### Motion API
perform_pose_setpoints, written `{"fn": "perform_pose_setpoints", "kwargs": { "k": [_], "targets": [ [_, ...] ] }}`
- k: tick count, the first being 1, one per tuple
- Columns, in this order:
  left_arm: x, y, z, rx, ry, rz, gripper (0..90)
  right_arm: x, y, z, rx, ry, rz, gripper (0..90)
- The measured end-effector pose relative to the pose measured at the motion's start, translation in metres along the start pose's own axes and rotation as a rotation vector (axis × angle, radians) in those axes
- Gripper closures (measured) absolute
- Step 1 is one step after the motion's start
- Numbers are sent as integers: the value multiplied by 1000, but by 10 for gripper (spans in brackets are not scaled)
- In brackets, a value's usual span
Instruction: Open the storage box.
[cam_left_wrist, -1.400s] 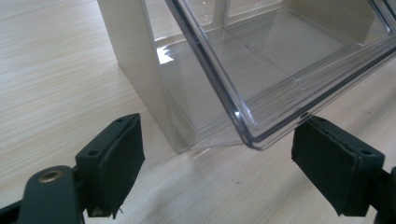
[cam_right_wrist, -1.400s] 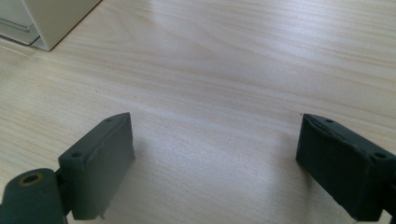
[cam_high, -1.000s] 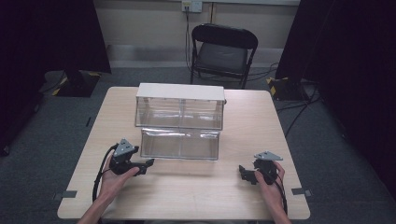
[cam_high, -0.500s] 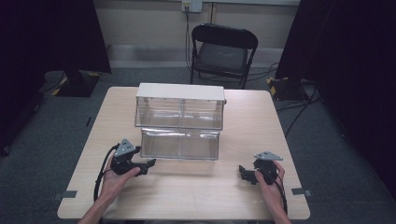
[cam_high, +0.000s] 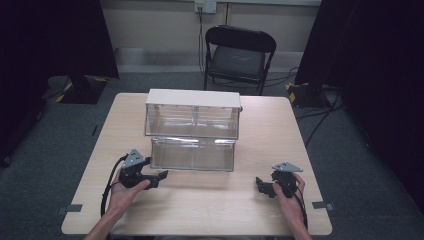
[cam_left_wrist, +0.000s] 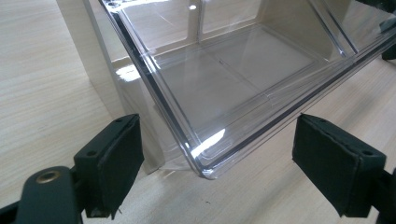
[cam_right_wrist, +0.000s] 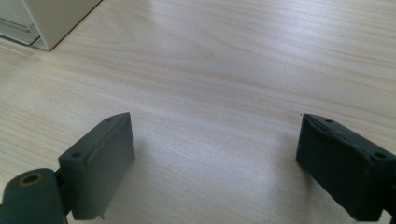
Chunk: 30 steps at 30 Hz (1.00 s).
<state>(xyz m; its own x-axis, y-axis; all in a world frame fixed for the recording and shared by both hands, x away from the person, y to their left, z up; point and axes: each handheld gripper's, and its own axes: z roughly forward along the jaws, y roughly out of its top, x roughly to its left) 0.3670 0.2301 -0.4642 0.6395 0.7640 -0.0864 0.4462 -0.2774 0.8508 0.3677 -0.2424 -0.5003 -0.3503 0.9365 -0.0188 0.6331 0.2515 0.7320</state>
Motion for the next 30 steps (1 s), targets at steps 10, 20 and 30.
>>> {"fn": "perform_pose_setpoints", "kwargs": {
  "k": [10,20,30],
  "targets": [
    [1,0,-1,-8,-10,-8,158,0,0,0,0,0,0,105],
    [1,1,-3,-11,-8,1,157,0,0,0,0,0,0,105],
    [0,1,-3,-13,-11,-4,157,0,0,0,0,0,0,105]
  ]
}}
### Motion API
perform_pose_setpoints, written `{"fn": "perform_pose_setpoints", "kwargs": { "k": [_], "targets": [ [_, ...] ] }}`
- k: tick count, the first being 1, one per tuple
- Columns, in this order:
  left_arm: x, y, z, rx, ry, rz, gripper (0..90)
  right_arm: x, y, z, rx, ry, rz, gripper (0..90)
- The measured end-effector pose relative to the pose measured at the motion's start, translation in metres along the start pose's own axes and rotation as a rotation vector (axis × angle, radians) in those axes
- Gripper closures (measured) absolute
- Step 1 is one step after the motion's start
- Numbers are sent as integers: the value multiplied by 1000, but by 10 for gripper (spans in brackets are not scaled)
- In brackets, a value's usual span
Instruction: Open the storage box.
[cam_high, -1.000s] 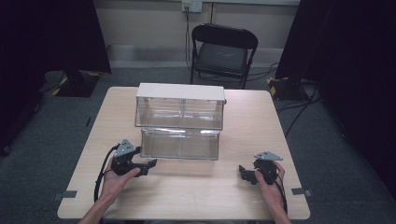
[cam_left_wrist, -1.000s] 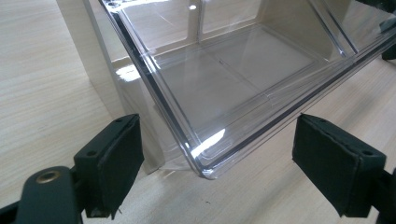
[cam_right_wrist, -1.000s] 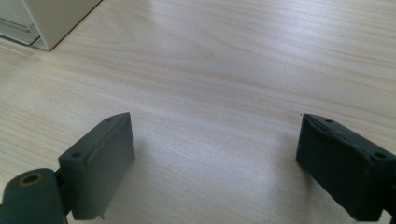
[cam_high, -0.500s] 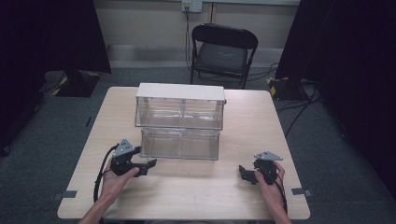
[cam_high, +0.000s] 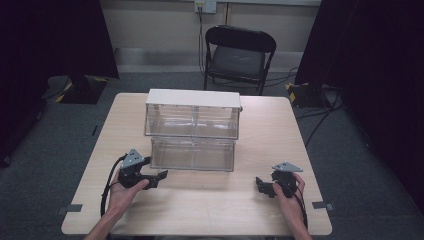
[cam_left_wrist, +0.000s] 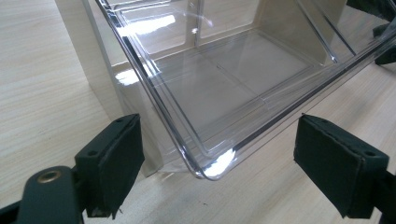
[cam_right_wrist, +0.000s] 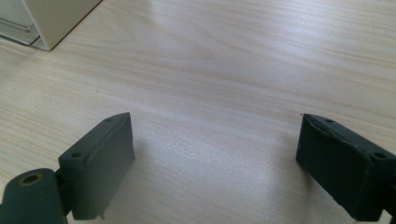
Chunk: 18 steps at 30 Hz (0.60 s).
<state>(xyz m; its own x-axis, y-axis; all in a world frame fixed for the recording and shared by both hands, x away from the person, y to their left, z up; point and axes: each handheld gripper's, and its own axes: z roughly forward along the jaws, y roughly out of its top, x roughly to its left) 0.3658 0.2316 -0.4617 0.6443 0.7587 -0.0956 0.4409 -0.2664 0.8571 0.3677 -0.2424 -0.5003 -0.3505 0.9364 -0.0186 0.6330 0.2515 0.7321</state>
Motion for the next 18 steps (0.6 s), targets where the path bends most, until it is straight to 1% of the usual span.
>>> {"fn": "perform_pose_setpoints", "kwargs": {
  "k": [6,14,17,18],
  "targets": [
    [0,1,-1,5,2,4,155,0,0,0,0,0,0,105],
    [-1,1,-1,-1,-2,1,155,0,0,0,0,-1,0,105],
    [-1,2,-1,-2,-3,14,154,0,0,0,0,0,0,104],
    [-2,3,-1,0,-2,9,154,0,0,0,0,0,0,104]
  ]
}}
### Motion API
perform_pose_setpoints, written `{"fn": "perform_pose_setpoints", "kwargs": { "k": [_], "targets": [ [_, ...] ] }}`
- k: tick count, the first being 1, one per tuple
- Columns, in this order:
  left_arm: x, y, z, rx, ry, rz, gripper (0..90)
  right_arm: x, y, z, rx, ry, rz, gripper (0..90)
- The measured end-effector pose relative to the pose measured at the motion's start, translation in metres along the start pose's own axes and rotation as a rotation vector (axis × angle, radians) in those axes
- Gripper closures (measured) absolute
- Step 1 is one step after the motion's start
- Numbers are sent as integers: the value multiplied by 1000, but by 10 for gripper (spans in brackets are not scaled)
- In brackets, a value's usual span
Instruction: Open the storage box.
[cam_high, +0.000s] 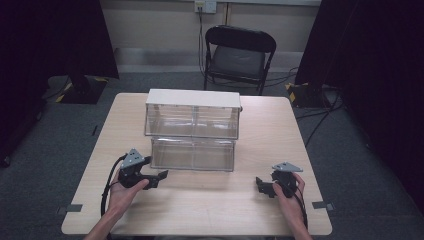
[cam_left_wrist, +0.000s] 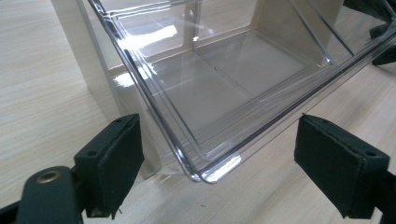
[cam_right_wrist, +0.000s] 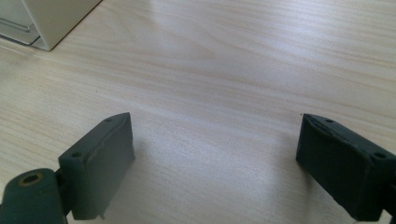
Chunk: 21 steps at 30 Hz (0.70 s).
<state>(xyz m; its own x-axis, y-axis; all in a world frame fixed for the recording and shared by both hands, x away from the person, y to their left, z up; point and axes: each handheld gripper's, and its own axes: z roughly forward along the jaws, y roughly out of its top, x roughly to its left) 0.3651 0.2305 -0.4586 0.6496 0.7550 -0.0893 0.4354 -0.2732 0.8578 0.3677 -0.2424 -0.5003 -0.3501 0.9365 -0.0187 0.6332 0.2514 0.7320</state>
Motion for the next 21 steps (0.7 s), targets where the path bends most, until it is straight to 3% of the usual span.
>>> {"fn": "perform_pose_setpoints", "kwargs": {
  "k": [18,21],
  "targets": [
    [-2,3,-2,-7,-9,-6,149,0,0,0,0,0,0,104],
    [-4,5,-3,-2,8,20,148,0,0,0,0,0,0,105]
  ]
}}
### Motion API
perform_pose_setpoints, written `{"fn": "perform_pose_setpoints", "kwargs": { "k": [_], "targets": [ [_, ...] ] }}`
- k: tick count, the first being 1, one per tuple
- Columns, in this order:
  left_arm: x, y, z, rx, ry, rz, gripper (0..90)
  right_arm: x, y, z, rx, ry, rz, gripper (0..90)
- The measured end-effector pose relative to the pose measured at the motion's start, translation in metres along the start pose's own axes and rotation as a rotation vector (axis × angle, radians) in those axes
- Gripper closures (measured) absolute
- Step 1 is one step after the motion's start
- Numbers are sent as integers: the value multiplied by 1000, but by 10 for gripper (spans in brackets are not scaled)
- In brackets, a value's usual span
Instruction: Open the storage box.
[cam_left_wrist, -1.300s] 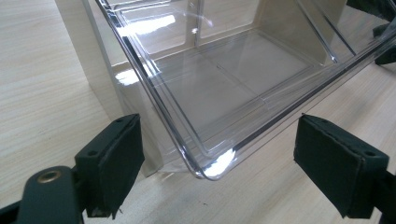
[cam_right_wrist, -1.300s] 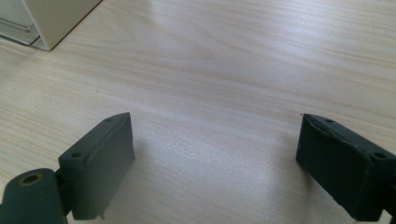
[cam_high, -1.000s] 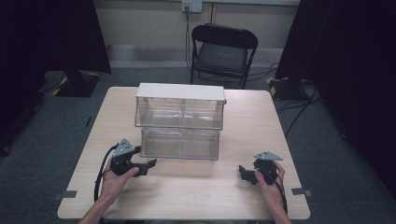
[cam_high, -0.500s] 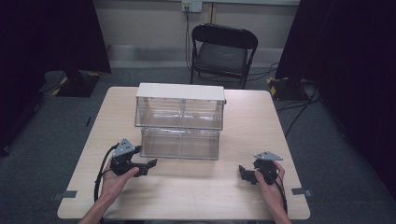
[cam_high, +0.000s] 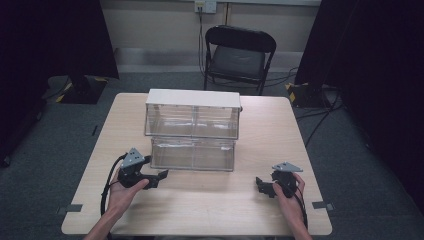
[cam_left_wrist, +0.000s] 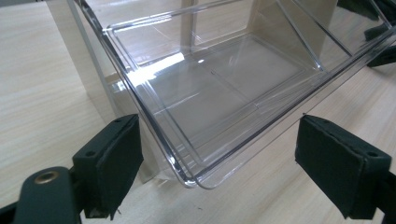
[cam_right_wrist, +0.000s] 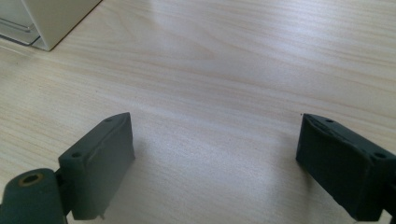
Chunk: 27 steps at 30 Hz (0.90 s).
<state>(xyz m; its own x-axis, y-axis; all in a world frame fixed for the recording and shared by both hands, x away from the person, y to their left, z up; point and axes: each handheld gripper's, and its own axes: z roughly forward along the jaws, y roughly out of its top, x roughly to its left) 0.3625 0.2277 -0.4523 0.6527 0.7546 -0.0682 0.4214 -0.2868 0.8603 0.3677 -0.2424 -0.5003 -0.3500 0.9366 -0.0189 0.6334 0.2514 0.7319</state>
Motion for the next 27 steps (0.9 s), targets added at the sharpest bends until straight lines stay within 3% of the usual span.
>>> {"fn": "perform_pose_setpoints", "kwargs": {
  "k": [13,19,27],
  "targets": [
    [-1,2,-1,-6,-5,-12,139,0,0,0,0,0,0,105],
    [0,3,-3,-7,-5,3,134,0,0,0,0,0,0,105],
    [-2,5,-4,-23,0,-23,139,0,0,0,0,2,-2,105]
  ]
}}
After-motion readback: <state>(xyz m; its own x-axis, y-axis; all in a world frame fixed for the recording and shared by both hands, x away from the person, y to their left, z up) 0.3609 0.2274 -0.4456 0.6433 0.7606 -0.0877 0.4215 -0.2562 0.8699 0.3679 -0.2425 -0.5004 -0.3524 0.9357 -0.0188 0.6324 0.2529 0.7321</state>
